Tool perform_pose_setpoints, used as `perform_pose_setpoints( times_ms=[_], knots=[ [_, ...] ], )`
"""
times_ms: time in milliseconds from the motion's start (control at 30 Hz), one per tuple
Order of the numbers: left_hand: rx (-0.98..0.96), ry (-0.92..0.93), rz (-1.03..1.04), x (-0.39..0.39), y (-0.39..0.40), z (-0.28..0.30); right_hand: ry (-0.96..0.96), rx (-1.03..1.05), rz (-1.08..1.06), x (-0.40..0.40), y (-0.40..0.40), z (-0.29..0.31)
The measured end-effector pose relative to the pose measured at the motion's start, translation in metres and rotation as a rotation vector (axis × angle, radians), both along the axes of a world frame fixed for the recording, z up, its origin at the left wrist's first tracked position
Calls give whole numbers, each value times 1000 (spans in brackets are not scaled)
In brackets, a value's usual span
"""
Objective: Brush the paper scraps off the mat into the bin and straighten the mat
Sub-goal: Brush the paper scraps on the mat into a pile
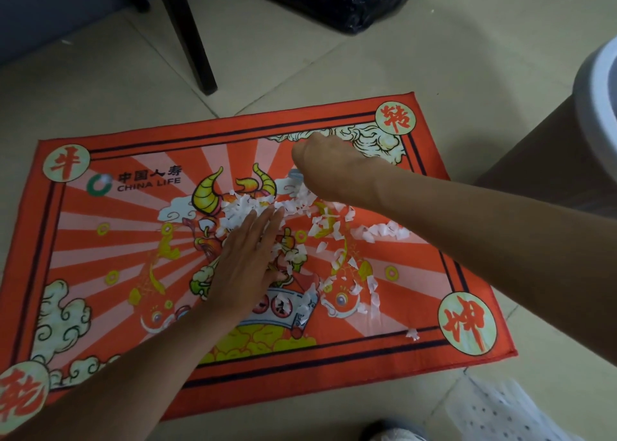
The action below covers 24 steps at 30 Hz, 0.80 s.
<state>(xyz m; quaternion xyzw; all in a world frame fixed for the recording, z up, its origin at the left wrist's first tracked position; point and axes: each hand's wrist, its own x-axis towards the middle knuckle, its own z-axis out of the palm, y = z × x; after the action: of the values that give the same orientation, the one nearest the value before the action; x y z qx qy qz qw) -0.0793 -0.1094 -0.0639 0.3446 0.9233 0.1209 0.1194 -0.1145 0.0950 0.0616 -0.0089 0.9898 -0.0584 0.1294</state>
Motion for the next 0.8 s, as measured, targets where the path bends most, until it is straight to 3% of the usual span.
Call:
perform_pose_setpoints(
  times_ms=[267, 533, 800],
  knots=[
    [21, -12, 6, 0, -3, 1, -6, -20, 63, -1, -14, 6],
    [5, 1, 20, -3, -15, 2, 13, 184, 38, -17, 5, 8],
    [0, 4, 52, -7, -26, 4, 27, 231, 210, 9, -3, -18]
  ],
)
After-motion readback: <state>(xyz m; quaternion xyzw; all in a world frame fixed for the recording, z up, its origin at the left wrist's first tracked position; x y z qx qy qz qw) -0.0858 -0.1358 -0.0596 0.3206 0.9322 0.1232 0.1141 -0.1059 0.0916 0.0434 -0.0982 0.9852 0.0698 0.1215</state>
